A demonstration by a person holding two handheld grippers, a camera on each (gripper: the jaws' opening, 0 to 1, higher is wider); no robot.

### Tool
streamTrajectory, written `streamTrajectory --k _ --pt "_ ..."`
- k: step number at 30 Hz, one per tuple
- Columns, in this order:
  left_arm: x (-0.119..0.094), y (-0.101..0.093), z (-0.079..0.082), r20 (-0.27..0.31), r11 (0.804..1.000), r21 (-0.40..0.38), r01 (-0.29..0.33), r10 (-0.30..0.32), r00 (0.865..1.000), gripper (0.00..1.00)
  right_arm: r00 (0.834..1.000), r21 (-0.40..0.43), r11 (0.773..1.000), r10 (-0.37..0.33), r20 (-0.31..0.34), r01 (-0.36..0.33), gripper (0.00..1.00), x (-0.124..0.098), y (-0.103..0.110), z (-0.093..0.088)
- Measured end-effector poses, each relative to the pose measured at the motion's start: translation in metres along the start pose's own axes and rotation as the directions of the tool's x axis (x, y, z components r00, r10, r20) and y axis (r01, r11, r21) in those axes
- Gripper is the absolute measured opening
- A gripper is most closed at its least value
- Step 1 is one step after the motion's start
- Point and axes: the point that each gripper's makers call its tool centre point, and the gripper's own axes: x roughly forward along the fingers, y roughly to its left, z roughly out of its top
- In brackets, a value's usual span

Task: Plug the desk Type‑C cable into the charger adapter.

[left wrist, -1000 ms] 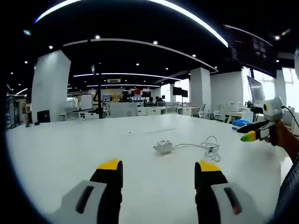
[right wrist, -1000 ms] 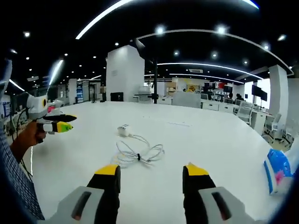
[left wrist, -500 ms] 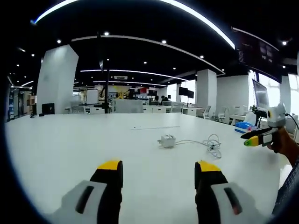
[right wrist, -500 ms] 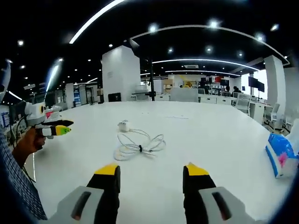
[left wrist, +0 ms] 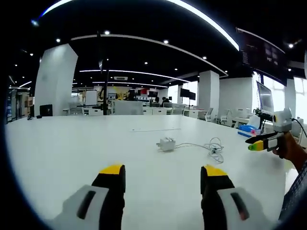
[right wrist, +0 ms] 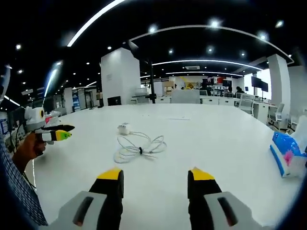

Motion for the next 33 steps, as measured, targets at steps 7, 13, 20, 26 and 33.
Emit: streamTrajectory --k 7,13,20,26,33 --pt "0.000 -0.004 0.001 -0.001 1.000 0.013 0.006 -0.006 1.000 0.64 1.000 0.006 1.000 -0.013 0.011 0.013 0.55 -0.004 -0.004 0.001" --pt "0.000 -0.004 -0.001 -0.011 1.000 0.013 0.002 -0.002 1.000 0.63 1.000 0.006 1.000 -0.012 0.007 0.012 0.55 -0.003 -0.004 0.001" --pt "0.001 -0.011 -0.002 -0.016 0.999 0.033 0.015 -0.015 1.000 0.63 1.000 -0.005 1.000 -0.016 -0.005 0.016 0.55 -0.001 -0.005 -0.003" --pt "0.001 -0.010 -0.003 -0.017 0.999 0.034 0.016 -0.016 1.000 0.63 1.000 -0.002 1.000 -0.011 -0.003 0.011 0.54 -0.003 -0.004 -0.004" --pt "0.002 -0.014 -0.005 -0.024 0.999 0.031 0.027 -0.026 0.999 0.63 1.000 0.003 1.000 -0.014 -0.007 0.014 0.54 -0.004 -0.006 -0.006"
